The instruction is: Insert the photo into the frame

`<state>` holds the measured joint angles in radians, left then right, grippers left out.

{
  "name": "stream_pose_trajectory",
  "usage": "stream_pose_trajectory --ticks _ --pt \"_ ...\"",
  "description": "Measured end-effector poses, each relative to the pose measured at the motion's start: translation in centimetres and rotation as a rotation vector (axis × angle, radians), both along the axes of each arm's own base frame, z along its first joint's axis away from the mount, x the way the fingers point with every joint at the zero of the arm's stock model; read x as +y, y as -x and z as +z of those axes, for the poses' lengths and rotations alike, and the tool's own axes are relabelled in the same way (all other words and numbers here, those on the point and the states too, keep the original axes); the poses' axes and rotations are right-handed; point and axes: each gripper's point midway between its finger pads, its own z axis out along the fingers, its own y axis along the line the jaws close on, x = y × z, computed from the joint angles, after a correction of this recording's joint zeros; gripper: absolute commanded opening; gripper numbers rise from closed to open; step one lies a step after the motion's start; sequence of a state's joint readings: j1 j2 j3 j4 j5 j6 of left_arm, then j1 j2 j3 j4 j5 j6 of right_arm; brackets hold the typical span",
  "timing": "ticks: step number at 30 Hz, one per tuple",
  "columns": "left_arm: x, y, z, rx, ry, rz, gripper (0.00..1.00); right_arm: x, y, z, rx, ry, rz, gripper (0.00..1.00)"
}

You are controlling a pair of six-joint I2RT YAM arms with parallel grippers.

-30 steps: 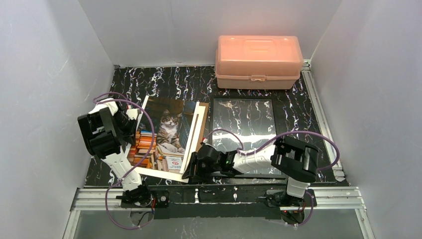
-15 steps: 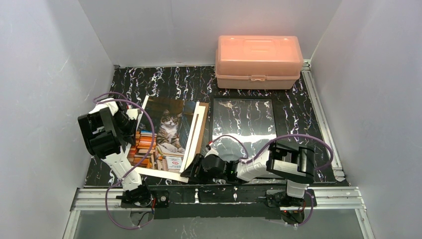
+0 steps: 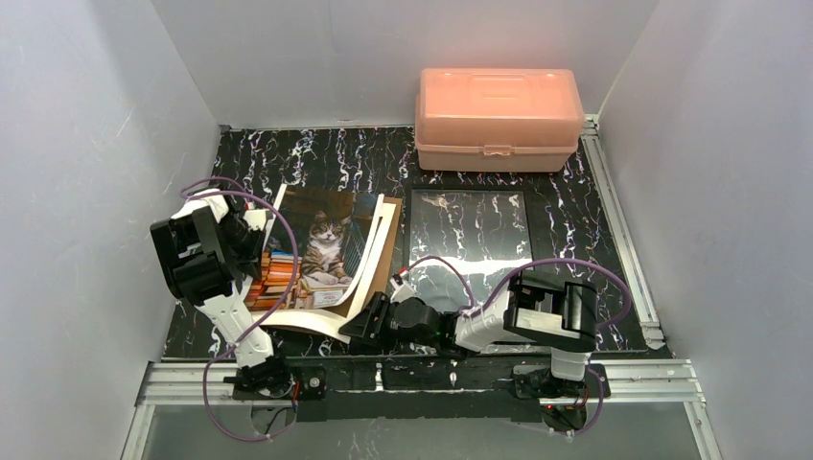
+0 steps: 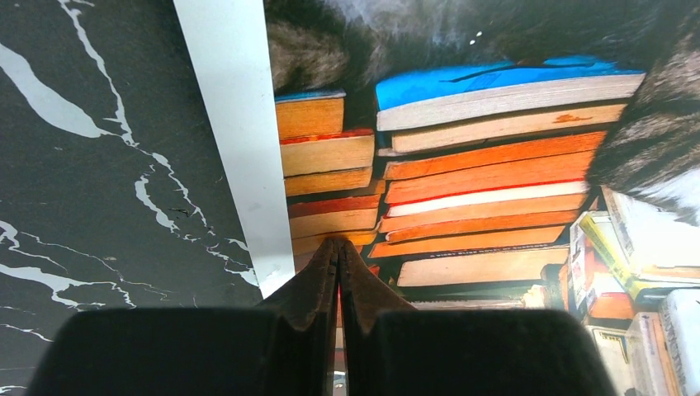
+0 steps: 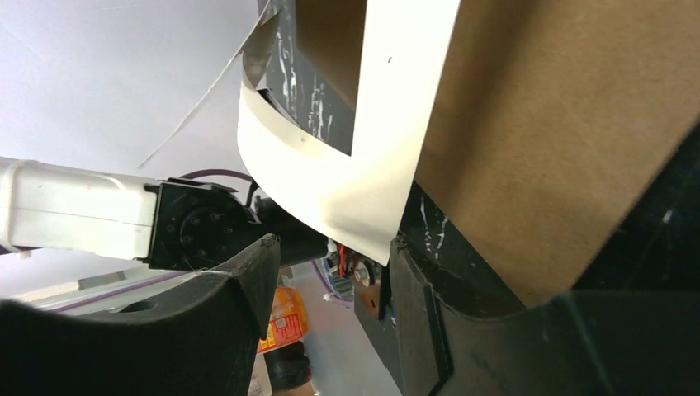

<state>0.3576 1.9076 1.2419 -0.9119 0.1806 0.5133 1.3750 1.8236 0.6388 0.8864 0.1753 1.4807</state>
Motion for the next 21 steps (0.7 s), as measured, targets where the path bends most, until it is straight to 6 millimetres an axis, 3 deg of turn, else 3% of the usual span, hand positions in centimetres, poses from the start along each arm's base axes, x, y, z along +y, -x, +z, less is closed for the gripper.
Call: stream_pose_trajectory --ticks 7,21 --pt "0.0 0.0 0.0 0.0 0.0 -0.002 0.0 0.3 -0.2 1.6 -0.021 -0.088 -0.008 0.66" --pt "0.0 0.0 0.0 -0.001 0.001 -0.009 0.0 0.2 -1.6 2.6 -0.062 -0.176 -0.035 0.66"
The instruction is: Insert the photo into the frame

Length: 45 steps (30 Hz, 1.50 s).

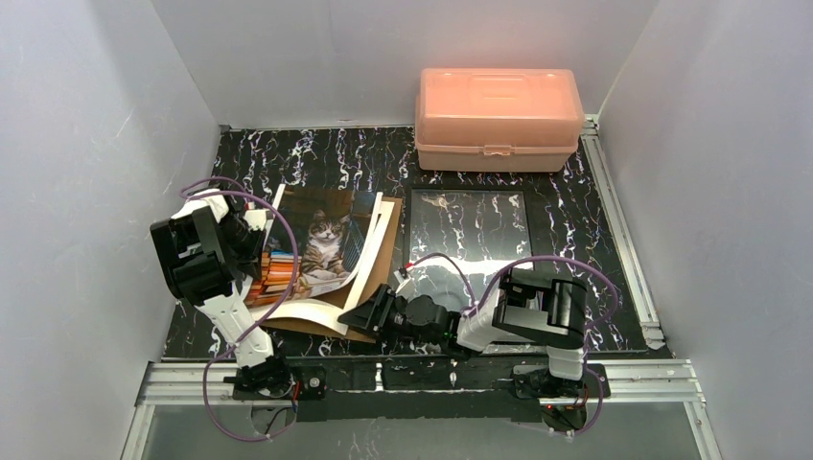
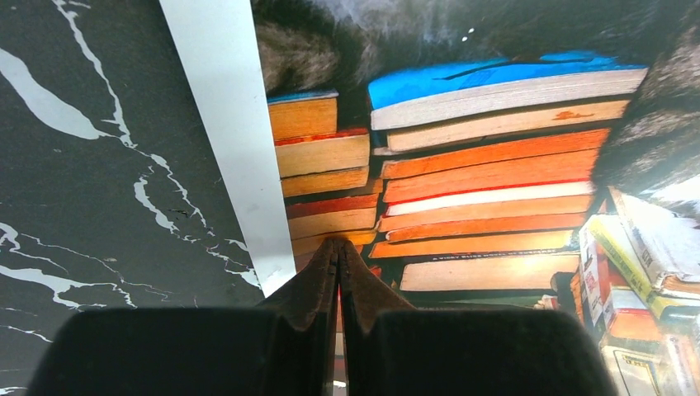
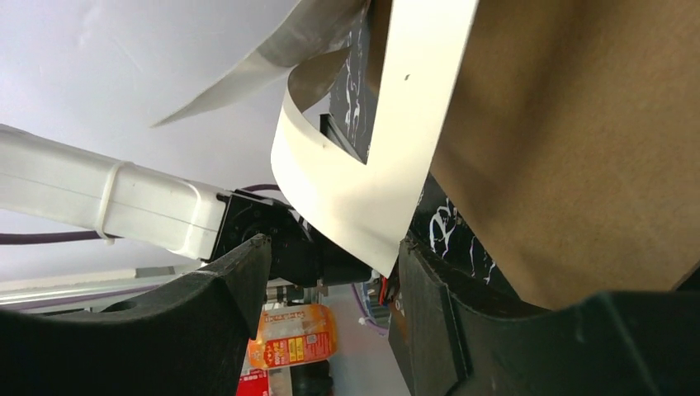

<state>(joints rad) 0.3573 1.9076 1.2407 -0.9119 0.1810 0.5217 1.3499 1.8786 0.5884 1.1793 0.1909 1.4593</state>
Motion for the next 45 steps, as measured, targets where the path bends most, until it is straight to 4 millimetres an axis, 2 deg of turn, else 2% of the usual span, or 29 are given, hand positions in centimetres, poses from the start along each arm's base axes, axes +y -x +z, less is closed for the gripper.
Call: stream_pose_trajectory --ticks 10,18,24,31,45 --pt "0.0 0.0 0.0 0.0 0.0 -0.003 0.0 0.1 -1.4 1.1 -0.034 -0.063 0.0 0.66" --pt "0.0 0.0 0.0 0.0 0.0 -0.004 0.0 1.0 -2.9 0.3 -0.047 -0.099 0.048 0.65" --pt "0.0 0.0 0.0 0.0 0.0 -0.004 0.0 1.9 -3.1 2.0 -0.099 -0.142 0.1 0.65" --pt "0.0 0.0 0.0 0.0 0.0 -0.005 0.0 2.7 -3.6 2.9 -0.183 -0.123 0.149 0.66" --pt "0.0 0.0 0.0 0.0 0.0 -0.005 0.0 2.1 -5.9 3.4 -0.233 -0.124 0.152 0.73"
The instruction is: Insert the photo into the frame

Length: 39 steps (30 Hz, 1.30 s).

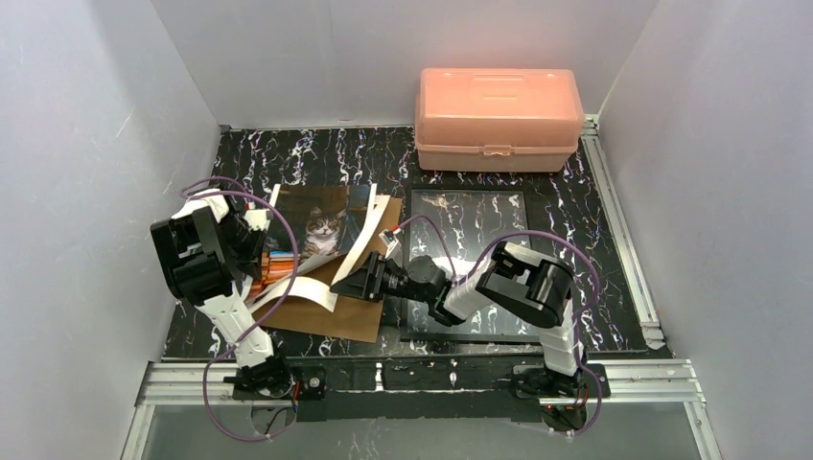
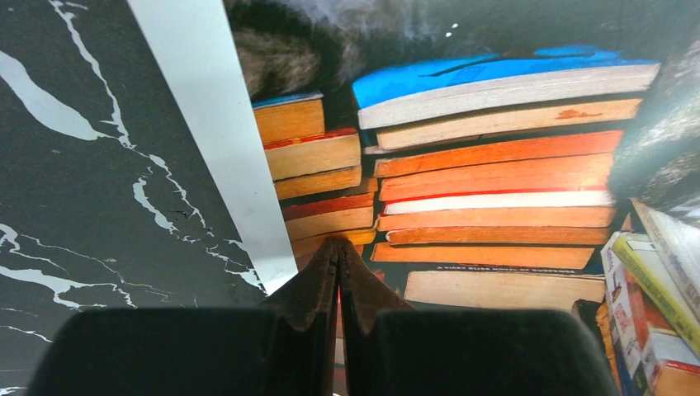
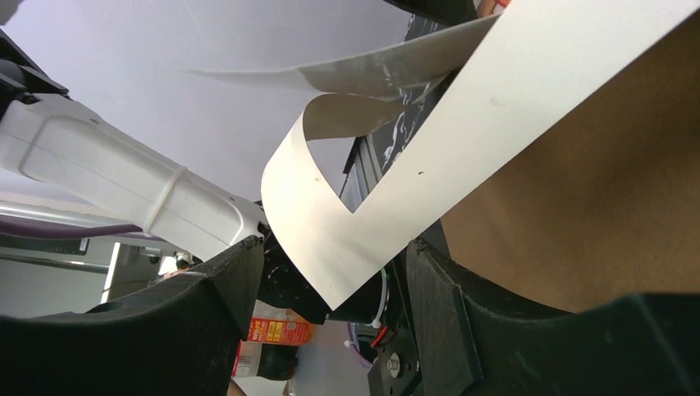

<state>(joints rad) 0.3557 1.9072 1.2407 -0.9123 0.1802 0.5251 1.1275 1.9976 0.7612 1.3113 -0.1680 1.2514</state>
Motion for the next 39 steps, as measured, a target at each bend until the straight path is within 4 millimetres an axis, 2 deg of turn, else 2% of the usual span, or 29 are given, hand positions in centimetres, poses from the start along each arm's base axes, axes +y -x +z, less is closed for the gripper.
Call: stream_pose_trajectory --ticks 3,9,11,18,22,28,33,39 --pt "0.0 0.0 0.0 0.0 0.0 0.001 0.0 0.2 -0.8 1.0 -0.016 -0.023 0.005 0.73" --pt "0.0 0.0 0.0 0.0 0.001 0.0 0.0 1.9 -2.0 5.7 -0.093 -0.164 0.07 0.76" --pt "0.0 0.0 0.0 0.0 0.001 -0.001 0.0 2.2 -2.0 6.6 -0.105 -0.208 0.098 0.77" --pt "0.0 0.1 0.0 -0.001 0.001 -0.002 0.0 2.2 -1.7 5.7 -0.089 -0.201 0.141 0.76" --pt "0.0 0.1 0.0 -0.001 0.002 -0.002 0.0 1.9 -1.5 5.0 -0.074 -0.185 0.141 0.69" --pt "0.0 0.1 0.0 -0.001 0.001 -0.002 0.0 0.1 -0.7 2.2 -0.002 -0.087 0.129 0.56" --pt "0.0 0.0 0.1 -0.001 0.002 -0.002 0.0 -0.8 -0.2 3.0 0.006 -0.075 0.127 0.49" --pt "-0.4 0.3 0.2 0.008 0.019 0.002 0.0 -1.4 0.1 3.6 0.0 -0.075 0.127 0.3"
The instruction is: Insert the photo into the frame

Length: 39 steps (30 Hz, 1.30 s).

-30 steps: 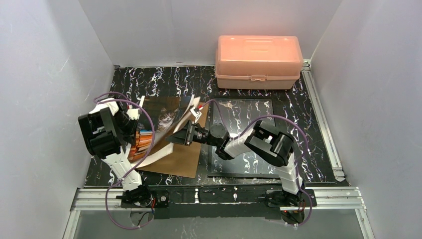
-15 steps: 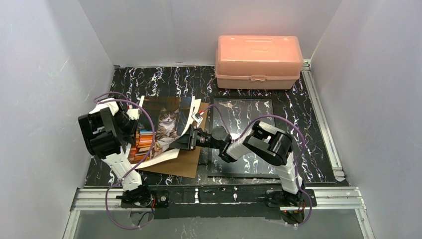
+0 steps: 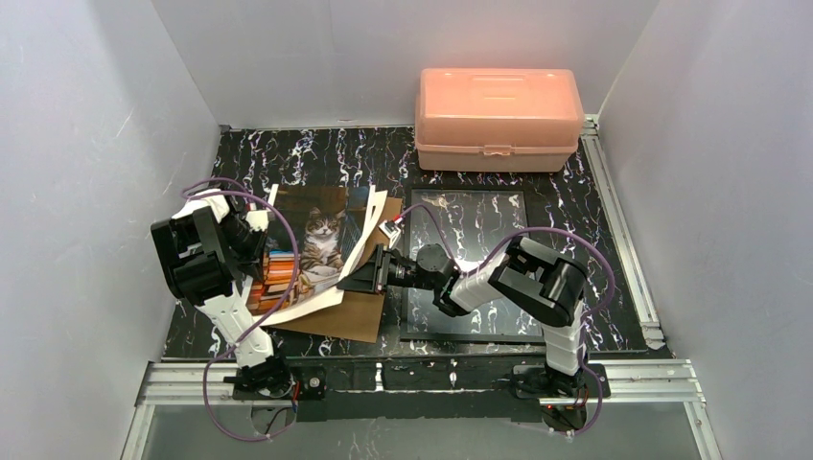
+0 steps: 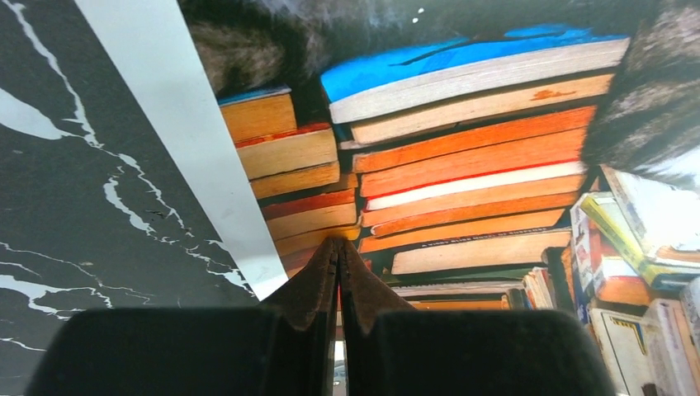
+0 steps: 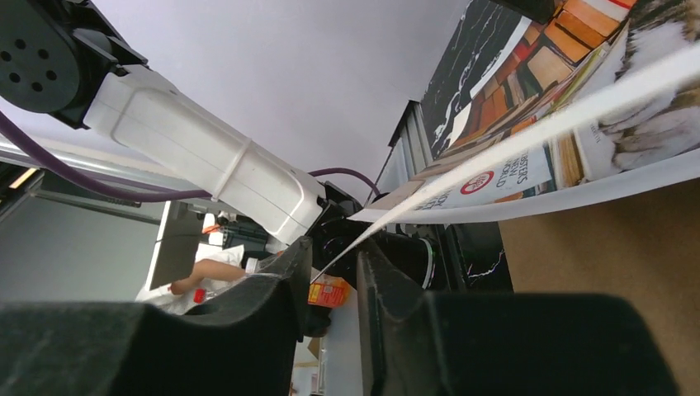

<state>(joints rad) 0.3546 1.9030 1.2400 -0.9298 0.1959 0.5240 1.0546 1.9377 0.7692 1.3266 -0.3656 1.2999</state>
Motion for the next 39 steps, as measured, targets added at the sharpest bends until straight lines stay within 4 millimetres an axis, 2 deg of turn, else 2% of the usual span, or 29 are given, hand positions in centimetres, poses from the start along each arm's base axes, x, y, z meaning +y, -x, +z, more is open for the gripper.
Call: stream_pose_trajectory --ticks 3,9,15,18,24,26,28,30,36,39 --pt "-0.3 0.2 0.1 0.007 0.01 -0.001 0.0 0.0 0.0 -0.3 0.006 0.017 0.001 0.24" --pt "-0.7 0.4 0.3 0.017 0.03 0.0 0.0 -0.1 0.2 -0.7 0.022 0.058 0.007 0.19" --pt "-2.0 -0.1 1.9 0.016 0.098 0.016 0.0 -1.0 0.8 0.5 0.003 0.123 0.018 0.15" --pt "-2.4 -1.1 3.4 -0.024 0.116 0.022 0.01 -1.1 0.8 2.6 -0.046 0.172 0.02 0.14" --pt "-2.7 -1.1 4.6 -0.043 0.123 0.022 0.01 -1.2 -0.2 11.5 -0.229 0.204 -0.017 0.15" --pt "-2.7 -1.0 4.7 -0.039 0.124 0.023 0.01 -1.9 -0.2 13.8 -0.276 0.227 -0.029 0.15" --pt "-2.8 -0.9 4.7 -0.035 0.127 0.024 0.01 -2.8 -0.1 14.9 -0.305 0.262 -0.035 0.15" --pt "-2.8 -0.8 4.8 -0.031 0.13 0.026 0.01 -3.6 0.1 14.8 -0.32 0.313 -0.033 0.15" --pt "-3.1 -0.8 4.9 -0.033 0.143 0.029 0.04 -5.8 0.5 10.0 -0.309 0.526 -0.001 0.14" --pt "-3.6 -0.8 5.5 -0.038 0.167 0.037 0.05 -6.2 0.3 8.7 -0.317 0.599 0.015 0.14"
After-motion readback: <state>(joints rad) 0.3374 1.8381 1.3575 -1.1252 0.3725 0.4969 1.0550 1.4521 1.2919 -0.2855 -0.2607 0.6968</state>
